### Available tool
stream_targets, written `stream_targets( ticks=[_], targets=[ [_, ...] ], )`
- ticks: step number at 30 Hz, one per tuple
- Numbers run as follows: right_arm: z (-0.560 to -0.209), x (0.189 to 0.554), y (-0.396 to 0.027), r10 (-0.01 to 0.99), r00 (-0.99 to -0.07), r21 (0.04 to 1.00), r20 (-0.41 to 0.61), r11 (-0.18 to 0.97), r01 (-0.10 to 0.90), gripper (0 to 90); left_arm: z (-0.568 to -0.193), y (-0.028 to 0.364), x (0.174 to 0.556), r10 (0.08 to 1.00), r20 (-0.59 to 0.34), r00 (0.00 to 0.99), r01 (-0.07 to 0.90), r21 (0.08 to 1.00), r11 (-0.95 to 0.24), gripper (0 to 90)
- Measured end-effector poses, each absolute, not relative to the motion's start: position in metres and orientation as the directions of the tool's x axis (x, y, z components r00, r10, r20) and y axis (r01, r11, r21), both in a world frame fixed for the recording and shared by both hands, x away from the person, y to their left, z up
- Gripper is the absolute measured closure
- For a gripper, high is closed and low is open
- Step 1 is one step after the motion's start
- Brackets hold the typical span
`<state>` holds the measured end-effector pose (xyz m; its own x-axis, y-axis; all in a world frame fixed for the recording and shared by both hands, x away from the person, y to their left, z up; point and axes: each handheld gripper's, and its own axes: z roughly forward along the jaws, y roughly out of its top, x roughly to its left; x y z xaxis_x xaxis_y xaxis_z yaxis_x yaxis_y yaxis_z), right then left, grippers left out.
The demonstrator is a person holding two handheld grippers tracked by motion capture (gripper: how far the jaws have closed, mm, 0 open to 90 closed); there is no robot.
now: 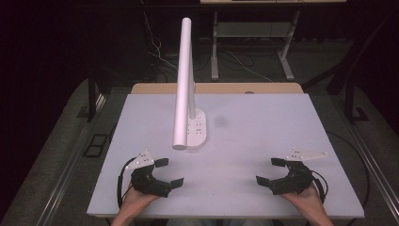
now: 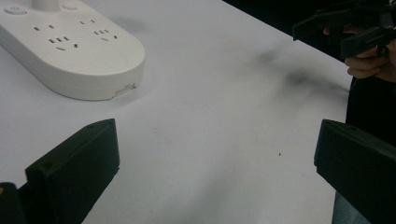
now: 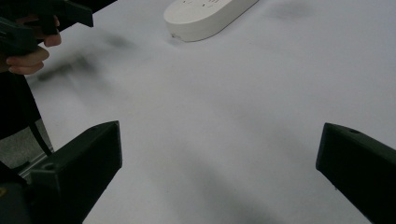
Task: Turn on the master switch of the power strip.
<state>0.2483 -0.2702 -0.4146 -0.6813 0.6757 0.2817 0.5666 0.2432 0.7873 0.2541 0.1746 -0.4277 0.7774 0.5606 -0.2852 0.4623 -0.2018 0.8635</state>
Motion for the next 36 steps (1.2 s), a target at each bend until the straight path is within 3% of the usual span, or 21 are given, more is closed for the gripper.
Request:
stream_targets(
  ticks=[36],
  targets=[
    [-0.417, 0.249, -0.275, 0.672, -0.679, 0.765, 0.296, 0.259, 0.589, 0.0, -0.411, 0.175, 0.264, 0.548, -0.295, 0.783, 0.493, 0.832, -0.256, 0.0]
  ],
)
